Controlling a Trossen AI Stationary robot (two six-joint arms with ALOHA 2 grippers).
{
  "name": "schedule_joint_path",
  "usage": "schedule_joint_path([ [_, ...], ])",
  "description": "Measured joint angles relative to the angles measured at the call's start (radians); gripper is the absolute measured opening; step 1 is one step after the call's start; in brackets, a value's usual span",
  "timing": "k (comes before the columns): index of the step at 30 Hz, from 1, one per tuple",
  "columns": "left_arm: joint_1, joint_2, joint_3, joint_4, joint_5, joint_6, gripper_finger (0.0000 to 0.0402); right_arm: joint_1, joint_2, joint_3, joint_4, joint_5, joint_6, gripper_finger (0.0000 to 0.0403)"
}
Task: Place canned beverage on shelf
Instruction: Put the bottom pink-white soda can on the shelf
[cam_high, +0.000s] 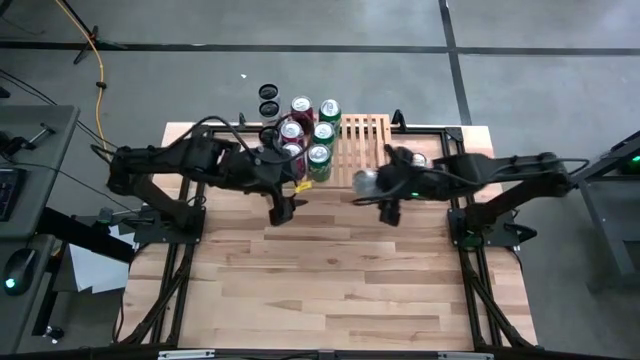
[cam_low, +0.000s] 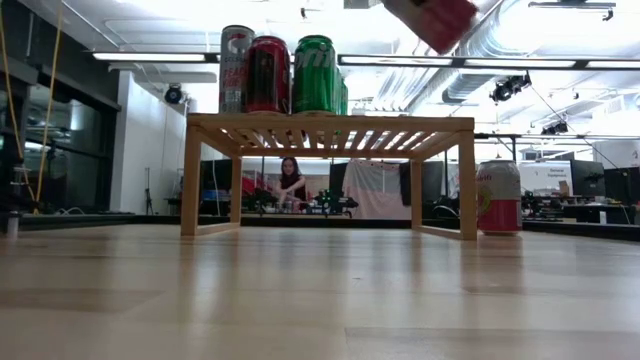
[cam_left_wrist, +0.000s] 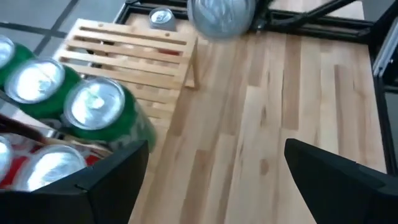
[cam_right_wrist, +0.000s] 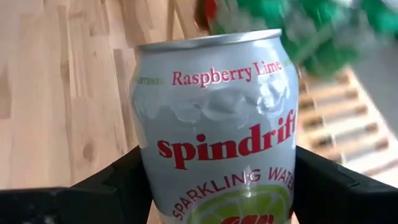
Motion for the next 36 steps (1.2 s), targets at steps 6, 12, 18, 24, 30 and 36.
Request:
schedule_joint_path([
  [6,-0.038,-0.144,-0.334,0.358,0.001,-0.104,0.0366,0.042,-0.302,-0.37,0.178,0.075,0.265,0.0275],
  [12,-0.067,-0.256,-0.569,0.745,-0.069,-0.2,0.0366,0.076,-0.43,-0.724,0.869,0.228,0.25,0.0275],
  [18,-0.092,-0.275,-0.601,0.878,-0.158,-0.209,0.0366,0.051,-0.305,-0.931,1.465,0.479,0.084,0.0275],
  [24,-0.099,-0.274,-0.601,0.921,-0.169,-0.208,0.0366,0.009,-0.137,-0.918,1.63,0.418,0.069,0.0275],
  [30,-0.099,-0.274,-0.601,0.93,-0.173,-0.21,0.0366,0.006,0.01,-0.817,1.656,0.424,-0.003,0.0275],
  [36,-0.099,-0.274,-0.601,0.94,-0.174,-0.209,0.0367,-0.039,0.1,-0.771,1.712,0.434,-0.026,0.0275],
])
